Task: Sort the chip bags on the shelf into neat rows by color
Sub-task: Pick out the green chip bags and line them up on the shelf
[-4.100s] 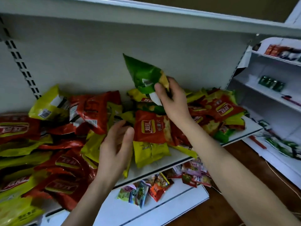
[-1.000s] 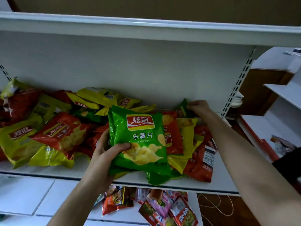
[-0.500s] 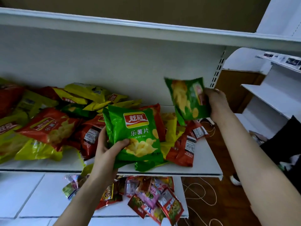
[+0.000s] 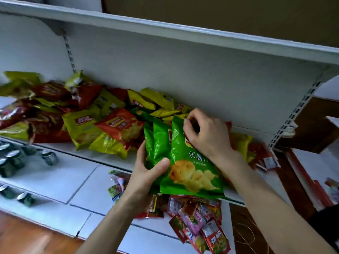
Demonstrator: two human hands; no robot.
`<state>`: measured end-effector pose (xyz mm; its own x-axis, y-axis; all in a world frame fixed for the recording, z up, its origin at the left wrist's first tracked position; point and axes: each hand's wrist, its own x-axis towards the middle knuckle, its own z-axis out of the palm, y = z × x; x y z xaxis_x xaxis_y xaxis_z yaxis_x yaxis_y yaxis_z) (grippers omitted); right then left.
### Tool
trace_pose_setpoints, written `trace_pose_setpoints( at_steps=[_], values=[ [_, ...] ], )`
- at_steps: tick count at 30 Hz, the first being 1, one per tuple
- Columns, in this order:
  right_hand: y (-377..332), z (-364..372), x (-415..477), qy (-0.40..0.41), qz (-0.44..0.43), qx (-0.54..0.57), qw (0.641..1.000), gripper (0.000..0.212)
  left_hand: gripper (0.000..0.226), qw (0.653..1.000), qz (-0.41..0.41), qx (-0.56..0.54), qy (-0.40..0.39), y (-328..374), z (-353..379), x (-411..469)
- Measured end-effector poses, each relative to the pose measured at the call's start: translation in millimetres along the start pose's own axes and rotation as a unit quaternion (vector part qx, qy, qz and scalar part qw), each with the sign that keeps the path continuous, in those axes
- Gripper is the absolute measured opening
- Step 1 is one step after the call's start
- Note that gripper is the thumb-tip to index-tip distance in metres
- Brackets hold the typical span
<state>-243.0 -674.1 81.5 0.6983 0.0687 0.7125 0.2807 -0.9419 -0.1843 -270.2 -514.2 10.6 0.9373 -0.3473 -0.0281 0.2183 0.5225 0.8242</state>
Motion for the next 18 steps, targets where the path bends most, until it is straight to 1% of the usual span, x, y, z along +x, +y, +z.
trace_pose_setpoints(
  at_steps=[2, 4, 6, 9, 11, 12, 14, 15, 16, 17, 18],
  values=[
    [-28, 21, 12, -0.018, 0.007, 0.057, 0.998, 0.019, 0.121, 1.000, 0.010, -0.002, 0.019, 17, -24, -4],
    [-58, 45, 27, -0.070, 0.046, 0.154, 0.984, 0.015, 0.128, 0.999, 0.023, -0.003, 0.041, 36, -53, -10],
    [-90, 70, 44, -0.124, 0.081, 0.257, 0.955, 0.018, 0.126, 0.997, 0.038, 0.006, 0.062, 57, -87, -18],
    [-147, 107, 66, -0.161, 0.125, 0.402, 0.893, 0.022, 0.107, 0.994, 0.057, 0.012, 0.092, 90, -145, -33],
    [-193, 132, 78, -0.137, 0.144, 0.458, 0.867, 0.021, 0.096, 0.989, 0.077, 0.009, 0.125, 115, -191, -45],
    [-208, 139, 80, -0.097, 0.152, 0.477, 0.860, 0.020, 0.094, 0.987, 0.084, 0.010, 0.140, 124, -206, -49],
    [-234, 156, 81, -0.017, 0.148, 0.486, 0.861, 0.017, 0.089, 0.978, 0.105, 0.008, 0.182, 141, -235, -56],
    [-252, 168, 78, -0.003, 0.145, 0.489, 0.860, 0.012, 0.085, 0.970, 0.125, 0.005, 0.209, 152, -255, -64],
    [-270, 180, 74, -0.020, 0.149, 0.498, 0.854, 0.006, 0.084, 0.961, 0.148, -0.001, 0.232, 164, -273, -71],
    [-288, 192, 69, -0.078, 0.159, 0.517, 0.838, 0.006, 0.086, 0.951, 0.173, -0.005, 0.256, 175, -290, -76],
    [-307, 203, 64, -0.165, 0.169, 0.536, 0.810, 0.020, 0.088, 0.941, 0.194, -0.008, 0.279, 185, -307, -82]
  ],
)
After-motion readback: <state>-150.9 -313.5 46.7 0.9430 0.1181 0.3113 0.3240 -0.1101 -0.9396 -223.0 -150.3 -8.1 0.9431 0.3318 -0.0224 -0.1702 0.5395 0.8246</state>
